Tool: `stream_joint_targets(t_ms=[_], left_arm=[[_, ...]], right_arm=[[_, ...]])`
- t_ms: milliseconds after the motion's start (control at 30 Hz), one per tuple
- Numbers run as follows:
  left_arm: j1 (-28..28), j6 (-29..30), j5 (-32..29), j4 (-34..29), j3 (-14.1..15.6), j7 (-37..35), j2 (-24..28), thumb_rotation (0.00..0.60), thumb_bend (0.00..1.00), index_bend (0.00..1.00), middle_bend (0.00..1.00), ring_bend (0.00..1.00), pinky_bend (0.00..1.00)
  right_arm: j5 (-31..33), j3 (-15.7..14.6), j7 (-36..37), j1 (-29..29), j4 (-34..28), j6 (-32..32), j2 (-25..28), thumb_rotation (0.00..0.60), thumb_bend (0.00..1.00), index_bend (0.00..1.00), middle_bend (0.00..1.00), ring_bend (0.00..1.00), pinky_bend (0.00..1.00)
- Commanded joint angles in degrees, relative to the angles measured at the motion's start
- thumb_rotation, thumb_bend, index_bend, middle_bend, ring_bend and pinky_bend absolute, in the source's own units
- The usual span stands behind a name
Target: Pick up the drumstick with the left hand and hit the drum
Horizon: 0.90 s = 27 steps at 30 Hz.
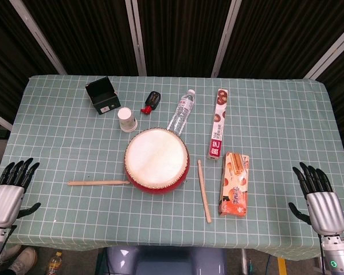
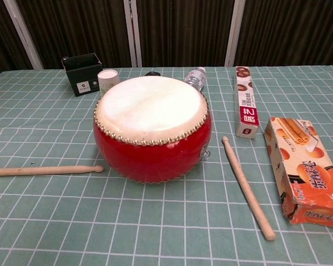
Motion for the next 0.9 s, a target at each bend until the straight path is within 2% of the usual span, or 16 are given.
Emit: stream_joint_targets(t_ms=[33,67,133,167,200,233,300,367,467,567,767,900], left_arm=[[-0.64,-0.61,-0.21,-0.64,-0.41,0.88,0.29,0.600,0.00,0.00,0.00,0.00,0.01],[-0.91,-0.92,-0.41,-0.91,-0.62,1.22,0.35,0.600,0.00,0.00,0.02,0.00,0.02],[-1.76,-1.96,-1.10,-1.63,-1.29,2.39,0.30,0.600,0.00,0.00,0.11,0.08,0.14],[-2.15,-2.45,-1.38,-1.94,-1.54,2.94,0.27,0.600,0.00,0.01,0.22,0.19,0.27],[-3.05,-3.44,-1.83,-2.50,-2.15,3.79,0.03,0.600,0.00,0.03,0.38,0.35,0.41],[-3.79,-4.45,-2.65,-3.07,-2.73,4.59,-0.26,0.600,0.00,0.06,0.51,0.47,0.50],[-4.97,-6.37,-4.54,-4.49,-3.62,6.05,-0.74,0.600,0.01,0.15,0.84,0.76,0.71],[-6.30,-8.37,-6.64,-5.85,-4.61,7.29,-1.59,0.600,0.03,0.23,0.97,0.91,0.81],[-8.10,-10.99,-9.39,-7.37,-5.60,9.82,-2.85,0.600,0.09,0.37,1.00,0.99,0.90],[-9.57,-13.02,-12.05,-8.04,-6.17,12.67,-4.36,0.600,0.14,0.46,1.00,1.00,0.96],[-11.99,-16.88,-19.16,-9.02,-7.15,16.67,-6.84,0.600,0.25,0.53,1.00,1.00,1.00],[-13.63,-18.19,-22.38,-8.41,-7.46,19.52,-8.39,0.600,0.26,0.53,1.00,1.00,1.00]], right_arm=[[-0.18,-0.12,-0.17,-0.01,-0.15,-0.03,0.02,0.600,0.28,0.00,0.00,0.00,0.08],[-0.26,-0.15,-0.34,-0.01,-0.18,-0.02,0.02,0.600,0.28,0.00,0.00,0.00,0.08],[-0.38,-0.19,-0.69,-0.03,-0.17,0.03,0.02,0.600,0.28,0.00,0.00,0.00,0.08],[-0.41,-0.19,-0.75,-0.04,-0.19,0.06,0.01,0.600,0.28,0.00,0.00,0.00,0.08],[-0.49,-0.17,-0.69,-0.05,-0.22,0.17,0.01,0.600,0.28,0.00,0.00,0.00,0.08],[-0.52,-0.16,-0.63,-0.07,-0.18,0.24,0.03,0.600,0.28,0.00,0.00,0.00,0.08],[-0.56,-0.14,-0.59,-0.10,-0.12,0.33,0.05,0.600,0.28,0.00,0.00,0.00,0.08],[-0.55,-0.14,-0.46,-0.09,-0.06,0.31,0.11,0.600,0.28,0.00,0.00,0.00,0.08],[-0.36,-0.19,-0.32,-0.09,-0.17,0.08,0.28,0.600,0.28,0.00,0.00,0.00,0.08],[0.04,-0.18,-0.07,-0.06,-0.29,-0.30,0.39,0.600,0.28,0.00,0.00,0.00,0.08],[0.06,-0.29,0.20,-0.09,-0.68,-0.46,0.72,0.600,0.28,0.00,0.00,0.00,0.08],[0.15,-0.33,0.36,-0.07,-0.78,-0.64,0.78,0.600,0.28,0.00,0.00,0.00,0.08]])
